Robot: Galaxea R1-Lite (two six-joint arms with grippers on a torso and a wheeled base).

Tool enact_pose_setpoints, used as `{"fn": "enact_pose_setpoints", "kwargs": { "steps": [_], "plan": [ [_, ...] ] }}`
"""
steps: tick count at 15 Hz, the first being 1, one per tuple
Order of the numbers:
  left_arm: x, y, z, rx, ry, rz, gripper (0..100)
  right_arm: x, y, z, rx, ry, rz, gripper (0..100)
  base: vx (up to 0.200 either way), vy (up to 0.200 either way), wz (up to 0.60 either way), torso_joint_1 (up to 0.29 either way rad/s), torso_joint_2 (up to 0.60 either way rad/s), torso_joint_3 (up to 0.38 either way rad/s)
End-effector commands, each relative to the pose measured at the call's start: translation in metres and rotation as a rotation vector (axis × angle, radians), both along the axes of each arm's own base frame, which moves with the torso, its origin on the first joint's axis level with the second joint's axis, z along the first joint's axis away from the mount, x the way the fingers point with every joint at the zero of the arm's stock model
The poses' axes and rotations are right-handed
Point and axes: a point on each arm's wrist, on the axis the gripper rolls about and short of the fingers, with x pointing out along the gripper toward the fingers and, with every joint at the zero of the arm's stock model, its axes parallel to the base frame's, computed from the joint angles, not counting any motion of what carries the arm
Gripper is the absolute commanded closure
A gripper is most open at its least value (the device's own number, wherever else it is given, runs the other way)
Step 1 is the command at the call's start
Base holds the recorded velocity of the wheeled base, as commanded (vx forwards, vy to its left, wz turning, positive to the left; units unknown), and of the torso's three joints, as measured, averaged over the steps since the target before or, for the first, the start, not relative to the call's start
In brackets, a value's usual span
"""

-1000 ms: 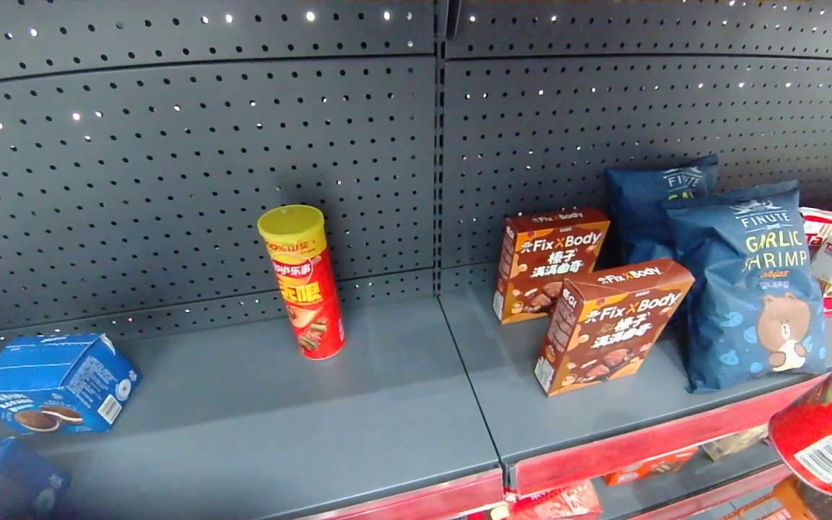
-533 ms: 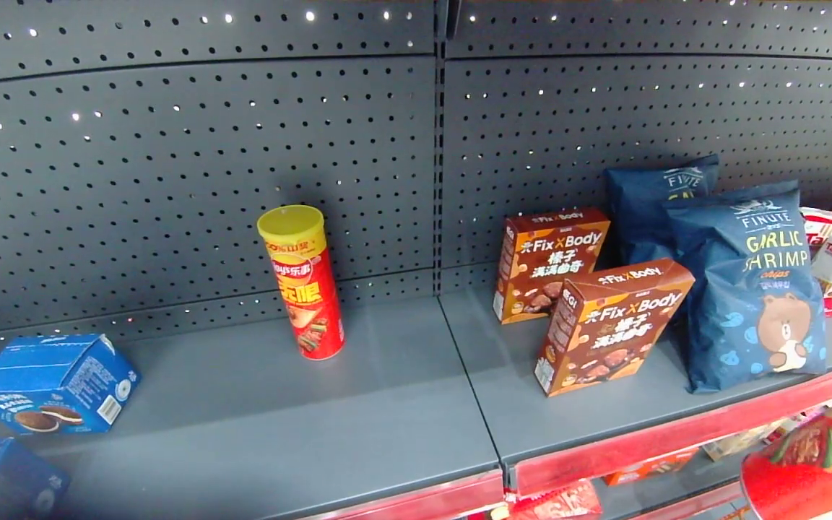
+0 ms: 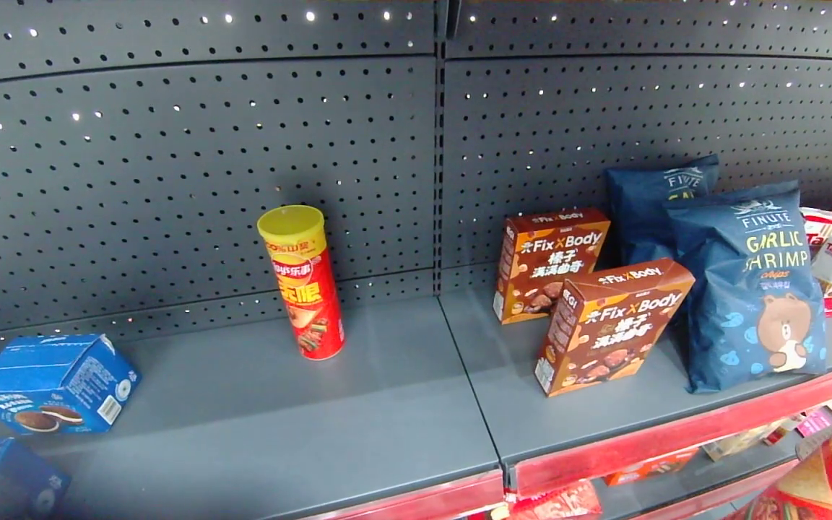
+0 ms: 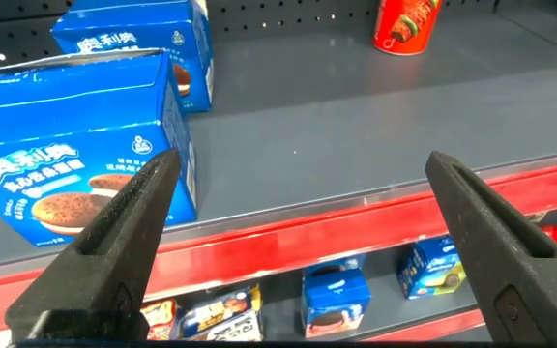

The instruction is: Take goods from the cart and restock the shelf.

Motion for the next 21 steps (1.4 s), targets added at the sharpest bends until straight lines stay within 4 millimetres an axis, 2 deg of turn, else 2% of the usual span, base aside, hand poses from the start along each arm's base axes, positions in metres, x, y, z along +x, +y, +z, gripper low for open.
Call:
{"fn": "enact_pose_setpoints", "kwargs": {
  "steps": [1,2,3,4,6,7,8,9,10,12,13,14,15,17,21],
  "plan": [
    [0.001,0.000,0.001,-0.005,0.014,0.005,0,0.003,0.002,-0.003,-0.023,0.022,-0.008,100,0.000,0.000,0.00,0.000,0.00,0.000],
    [0.002,0.000,0.002,-0.005,0.021,0.033,0,0.004,0.003,-0.005,-0.039,0.028,-0.032,100,0.000,0.000,0.00,0.000,0.00,0.000],
    [-0.002,0.000,0.023,0.007,-0.024,-0.015,0,0.007,0.004,-0.005,-0.053,0.027,-0.049,100,0.000,0.000,0.00,0.000,0.00,0.000],
    [0.002,-0.001,0.052,0.015,0.006,-0.109,0,0.007,0.005,-0.004,-0.054,0.025,-0.052,100,0.000,0.000,0.00,0.000,0.00,0.000],
    [0.030,-0.004,0.113,0.020,0.050,-0.272,0,0.010,0.007,-0.005,-0.063,0.036,-0.048,100,0.000,0.000,0.00,0.000,0.00,0.000],
    [0.045,-0.008,0.128,0.016,0.061,-0.341,0,0.011,0.008,-0.006,-0.066,0.039,-0.048,100,0.000,0.000,0.00,0.000,0.00,0.000],
    [0.071,-0.018,0.145,0.013,0.060,-0.483,0,0.013,0.010,-0.008,-0.078,0.053,-0.050,100,0.000,0.000,0.00,0.000,0.00,0.000],
    [0.084,-0.028,0.146,0.023,0.103,-0.580,0,0.014,0.010,-0.009,-0.084,0.056,-0.048,100,0.000,0.000,0.00,0.000,0.00,0.000],
    [0.087,-0.032,0.144,0.028,0.126,-0.610,0,0.014,0.011,-0.010,-0.086,0.058,-0.049,100,0.000,0.000,0.00,0.000,0.00,0.000],
    [0.111,-0.044,0.144,0.032,0.200,-0.622,0,0.014,0.010,-0.010,-0.097,0.041,-0.059,100,0.000,0.000,0.00,0.000,0.00,0.000],
    [0.135,-0.054,0.151,0.015,0.245,-0.634,0,0.014,0.009,-0.006,-0.107,0.007,-0.083,100,0.000,0.000,0.00,0.000,0.00,0.000],
    [0.140,-0.056,0.152,0.011,0.255,-0.636,0,0.014,0.009,-0.005,-0.111,0.001,-0.090,100,0.000,0.000,0.00,0.000,0.00,0.000],
    [0.172,-0.070,0.156,-0.009,0.262,-0.638,0,0.016,0.009,0.002,-0.119,-0.031,-0.135,100,0.000,0.000,0.00,0.000,0.00,0.000],
    [0.195,-0.080,0.153,-0.040,0.264,-0.630,0,0.017,0.010,0.002,-0.135,-0.042,-0.148,100,0.000,0.000,0.00,0.000,0.00,0.000],
    [0.206,-0.084,0.152,-0.036,0.284,-0.624,0,0.018,0.008,-0.002,-0.157,-0.040,-0.210,100,0.000,0.000,0.00,0.000,0.00,0.000]
  ]
}}
